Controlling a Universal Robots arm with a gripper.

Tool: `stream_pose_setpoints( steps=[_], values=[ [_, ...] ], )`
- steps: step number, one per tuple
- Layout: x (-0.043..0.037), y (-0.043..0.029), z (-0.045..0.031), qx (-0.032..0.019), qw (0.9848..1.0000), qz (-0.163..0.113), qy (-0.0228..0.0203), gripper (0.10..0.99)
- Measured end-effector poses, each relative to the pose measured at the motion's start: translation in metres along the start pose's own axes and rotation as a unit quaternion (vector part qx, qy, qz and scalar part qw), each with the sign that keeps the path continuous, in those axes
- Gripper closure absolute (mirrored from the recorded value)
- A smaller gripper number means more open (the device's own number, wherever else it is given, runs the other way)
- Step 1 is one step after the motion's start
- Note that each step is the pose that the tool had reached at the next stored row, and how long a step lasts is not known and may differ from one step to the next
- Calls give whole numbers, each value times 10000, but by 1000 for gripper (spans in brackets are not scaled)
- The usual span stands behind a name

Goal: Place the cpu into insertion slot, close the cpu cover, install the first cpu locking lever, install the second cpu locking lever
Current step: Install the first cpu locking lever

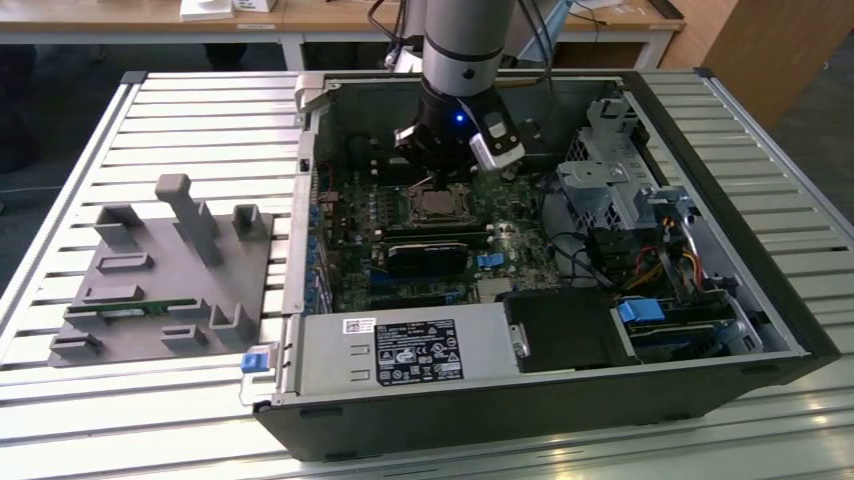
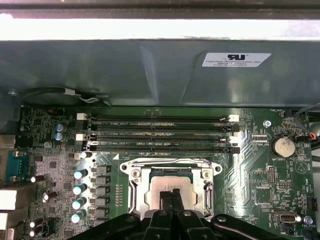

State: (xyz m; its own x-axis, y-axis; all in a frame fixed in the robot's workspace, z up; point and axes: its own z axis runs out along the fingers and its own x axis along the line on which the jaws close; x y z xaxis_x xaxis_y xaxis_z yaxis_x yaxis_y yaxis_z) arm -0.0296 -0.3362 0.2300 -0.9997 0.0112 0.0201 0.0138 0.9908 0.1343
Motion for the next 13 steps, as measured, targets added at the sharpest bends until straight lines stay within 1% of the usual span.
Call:
stream_pose_setpoints(
  steps=[4,8,13],
  values=[
    [0,5,0,1,10000,0,0,980],
    [0,26,3,0,10000,0,0,980],
    [1,82,12,-1,10000,0,0,980]
  ],
)
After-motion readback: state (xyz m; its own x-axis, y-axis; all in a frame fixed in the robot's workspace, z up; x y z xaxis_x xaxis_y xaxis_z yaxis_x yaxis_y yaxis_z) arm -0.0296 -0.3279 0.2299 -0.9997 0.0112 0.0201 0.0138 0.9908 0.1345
